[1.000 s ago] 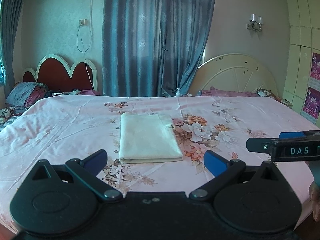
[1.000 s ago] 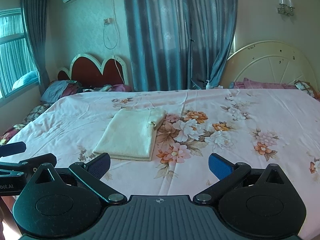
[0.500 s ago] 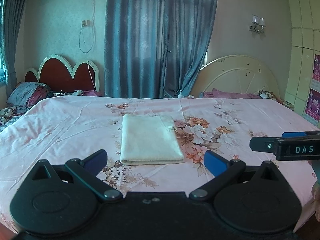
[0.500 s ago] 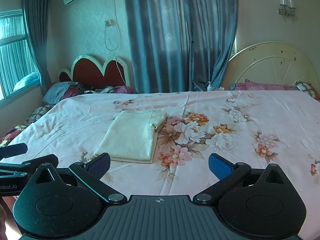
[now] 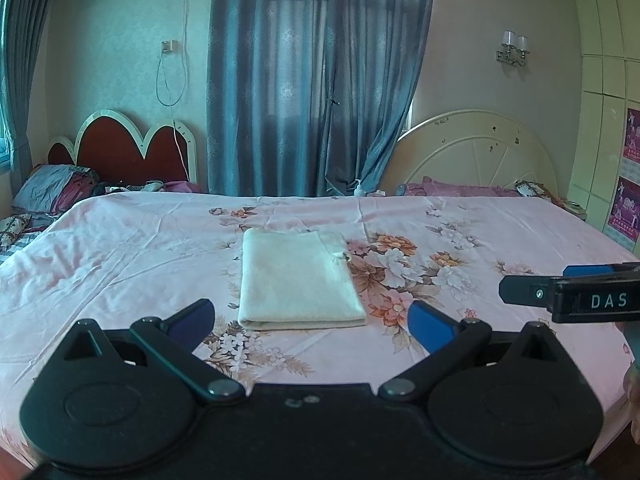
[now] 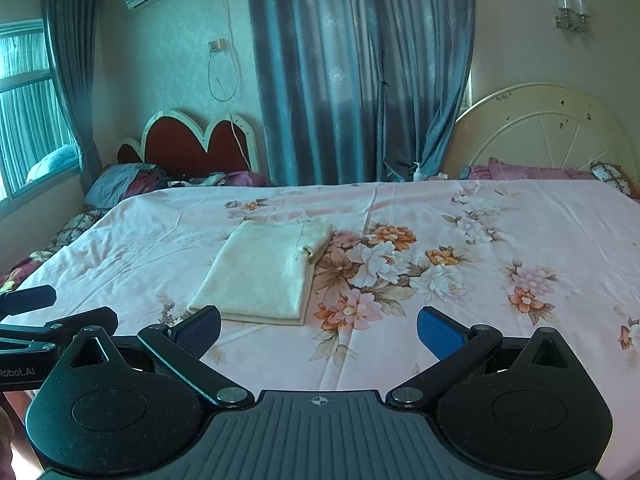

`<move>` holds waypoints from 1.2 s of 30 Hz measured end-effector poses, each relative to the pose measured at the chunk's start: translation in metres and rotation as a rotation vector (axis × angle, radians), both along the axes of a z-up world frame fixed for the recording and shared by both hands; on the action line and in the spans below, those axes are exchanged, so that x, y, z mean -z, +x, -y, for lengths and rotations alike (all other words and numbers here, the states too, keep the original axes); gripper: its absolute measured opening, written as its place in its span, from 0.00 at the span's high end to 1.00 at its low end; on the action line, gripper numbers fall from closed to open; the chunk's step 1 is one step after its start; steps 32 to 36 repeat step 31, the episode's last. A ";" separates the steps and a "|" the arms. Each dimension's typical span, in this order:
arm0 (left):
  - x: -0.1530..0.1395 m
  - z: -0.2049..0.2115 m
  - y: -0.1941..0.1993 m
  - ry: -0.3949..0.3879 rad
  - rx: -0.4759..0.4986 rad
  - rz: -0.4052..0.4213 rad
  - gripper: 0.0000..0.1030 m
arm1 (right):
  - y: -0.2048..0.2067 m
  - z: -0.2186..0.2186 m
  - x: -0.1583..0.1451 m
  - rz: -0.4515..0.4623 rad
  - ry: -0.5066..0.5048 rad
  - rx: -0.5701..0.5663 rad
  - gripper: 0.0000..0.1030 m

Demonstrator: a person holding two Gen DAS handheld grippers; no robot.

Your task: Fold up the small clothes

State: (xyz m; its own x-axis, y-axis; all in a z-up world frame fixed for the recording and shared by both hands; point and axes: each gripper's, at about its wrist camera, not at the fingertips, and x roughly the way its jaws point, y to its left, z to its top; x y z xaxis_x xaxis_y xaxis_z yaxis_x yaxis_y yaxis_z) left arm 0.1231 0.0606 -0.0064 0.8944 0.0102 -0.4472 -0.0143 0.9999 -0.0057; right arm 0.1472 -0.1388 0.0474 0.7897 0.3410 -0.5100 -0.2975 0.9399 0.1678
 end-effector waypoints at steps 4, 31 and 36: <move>0.000 0.003 -0.001 0.001 -0.001 0.002 0.01 | -0.001 0.001 0.001 0.001 0.000 -0.002 0.00; 0.000 0.006 -0.002 -0.006 -0.045 0.009 0.03 | 0.003 0.006 0.007 -0.001 -0.017 -0.037 0.00; 0.000 0.006 -0.002 -0.006 -0.045 0.009 0.03 | 0.003 0.006 0.007 -0.001 -0.017 -0.037 0.00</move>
